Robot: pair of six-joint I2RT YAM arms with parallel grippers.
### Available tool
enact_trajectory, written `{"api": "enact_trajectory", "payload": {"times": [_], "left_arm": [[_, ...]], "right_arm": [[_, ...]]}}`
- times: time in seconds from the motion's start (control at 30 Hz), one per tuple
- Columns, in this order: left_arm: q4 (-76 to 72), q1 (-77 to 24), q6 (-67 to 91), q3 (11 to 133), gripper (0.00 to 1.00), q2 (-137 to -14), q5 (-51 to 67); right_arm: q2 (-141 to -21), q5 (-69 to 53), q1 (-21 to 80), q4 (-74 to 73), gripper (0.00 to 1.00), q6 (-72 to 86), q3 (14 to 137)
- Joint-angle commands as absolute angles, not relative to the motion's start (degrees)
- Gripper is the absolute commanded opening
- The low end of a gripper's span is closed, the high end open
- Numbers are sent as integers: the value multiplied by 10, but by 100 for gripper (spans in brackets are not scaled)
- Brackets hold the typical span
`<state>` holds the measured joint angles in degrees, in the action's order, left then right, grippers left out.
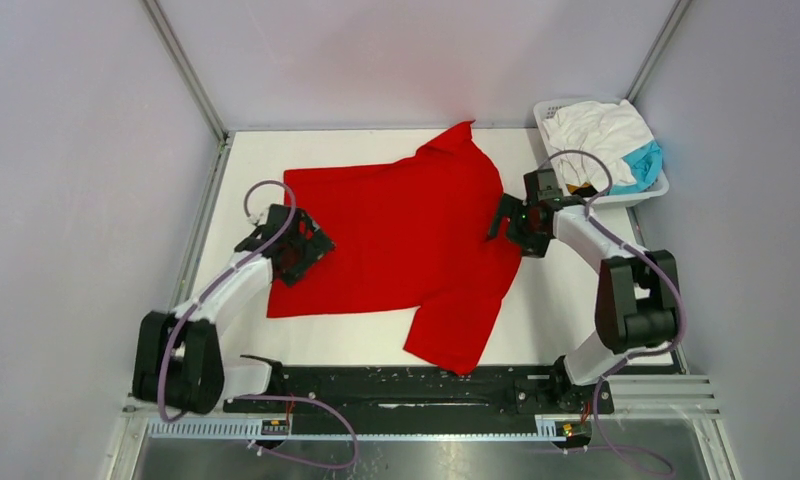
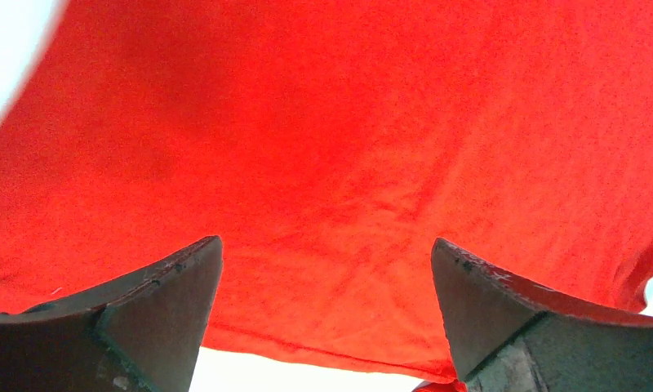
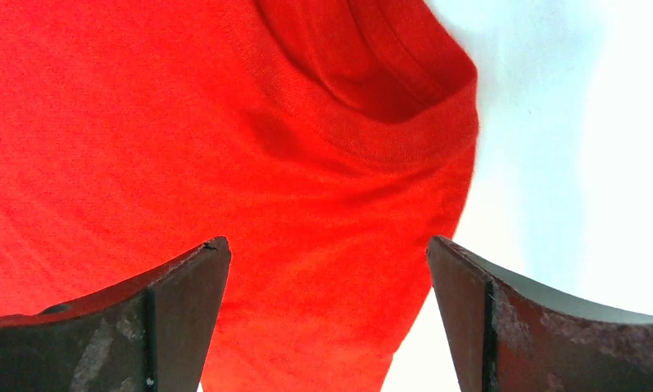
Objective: Fold and stack the t-shirts
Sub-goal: Flatten out the tshirt, then grab the side of the flattened tshirt closest away from the robot with both arms
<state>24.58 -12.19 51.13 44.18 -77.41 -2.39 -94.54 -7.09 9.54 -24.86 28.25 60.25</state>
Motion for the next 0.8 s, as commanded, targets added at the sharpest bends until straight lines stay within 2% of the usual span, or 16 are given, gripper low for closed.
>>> {"api": "enact_trajectory", "payload": {"times": [0.0,0.17,0.27,0.37,0.67,0.77], "left_arm": [[322,-96,563,390,99,-659,-128],[374,-67,602,313,99,-567,-182],[396,-54,622,294,89,-541,-202],[389,-51,640,278,85,-530,-224],[296,-41,663,275,62,-629,-192],[292,-41,661,290,52,-670,-190]], "right_arm": [[-841,-19,108,-287,100,258,581],[-774,-3,116,-283,100,266,509],[-753,-5,118,-280,100,265,494],[-739,-6,120,-279,100,263,492],[-722,-3,121,-279,100,258,487],[-718,4,121,-281,100,256,487]]}}
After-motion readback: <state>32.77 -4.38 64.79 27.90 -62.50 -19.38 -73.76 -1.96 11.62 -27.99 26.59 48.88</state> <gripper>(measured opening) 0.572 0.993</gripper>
